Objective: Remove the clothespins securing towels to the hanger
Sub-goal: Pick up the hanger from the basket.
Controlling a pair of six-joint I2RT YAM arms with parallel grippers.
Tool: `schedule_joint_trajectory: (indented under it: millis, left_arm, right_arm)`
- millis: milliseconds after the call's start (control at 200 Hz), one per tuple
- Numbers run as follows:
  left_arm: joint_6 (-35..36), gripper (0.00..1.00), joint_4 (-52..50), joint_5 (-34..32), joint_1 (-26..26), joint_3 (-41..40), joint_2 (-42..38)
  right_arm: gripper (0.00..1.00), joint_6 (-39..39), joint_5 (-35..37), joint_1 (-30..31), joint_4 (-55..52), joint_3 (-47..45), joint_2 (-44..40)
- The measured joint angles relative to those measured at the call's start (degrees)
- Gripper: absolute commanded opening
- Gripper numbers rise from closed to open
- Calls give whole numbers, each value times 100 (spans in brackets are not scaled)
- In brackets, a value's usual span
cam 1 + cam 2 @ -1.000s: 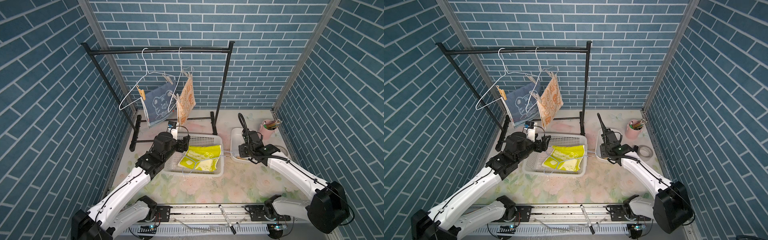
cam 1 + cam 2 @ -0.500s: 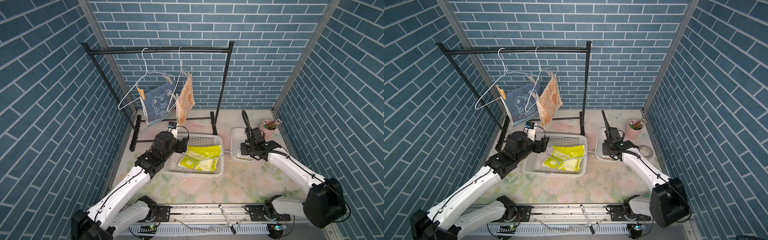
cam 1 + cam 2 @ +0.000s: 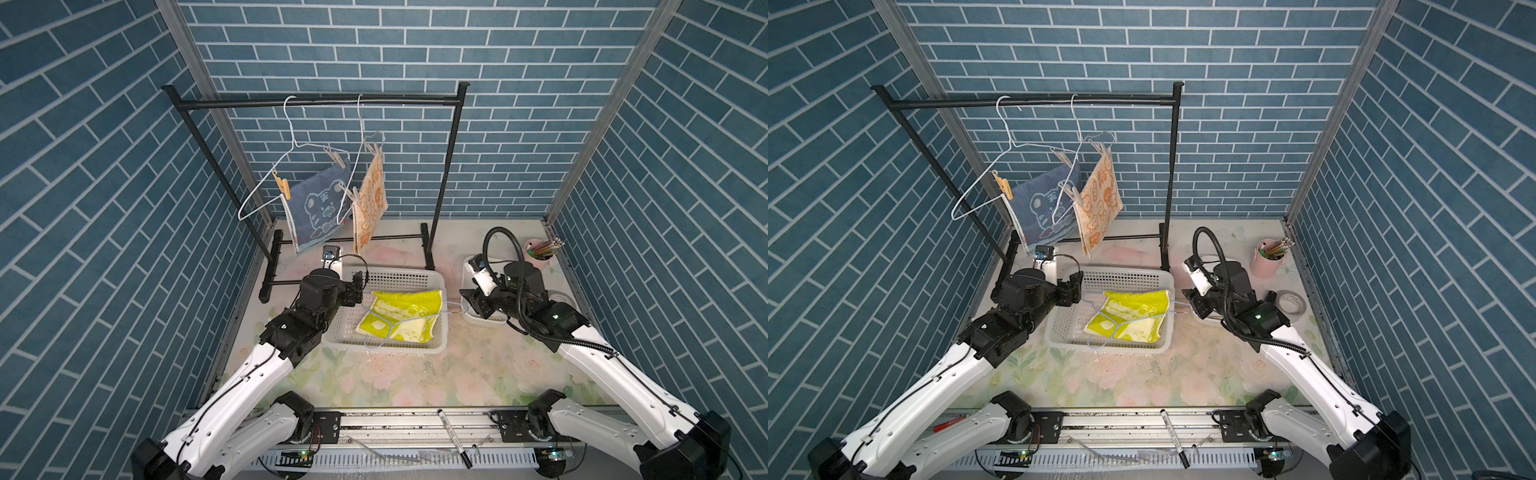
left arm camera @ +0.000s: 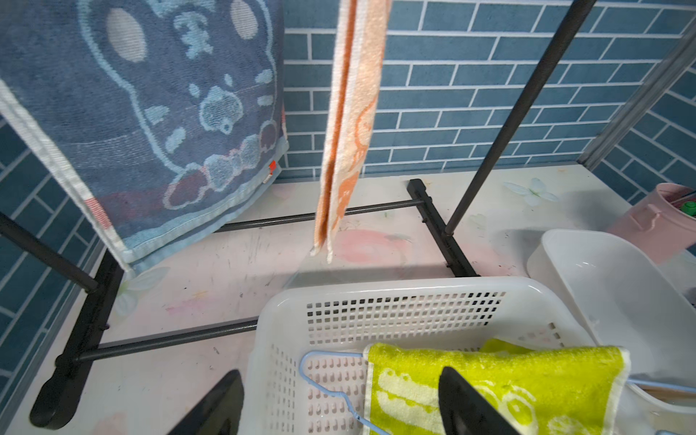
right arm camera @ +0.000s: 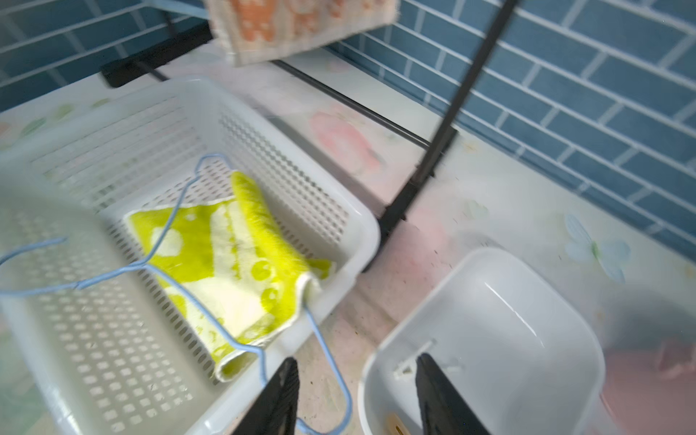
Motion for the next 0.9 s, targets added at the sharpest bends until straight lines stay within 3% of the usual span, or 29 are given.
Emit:
schedule_joint_trajectory:
  millis: [410, 900]
  left_arm:
    - [-212, 88, 216, -765, 52, -549, -590]
    - [-431, 89, 262, -1034, 236, -837, -927]
  right_arm:
    - [52, -2623, -424, 1405, 649, 0, 1145]
    - [51, -3733, -302, 2201, 2002, 319, 3051]
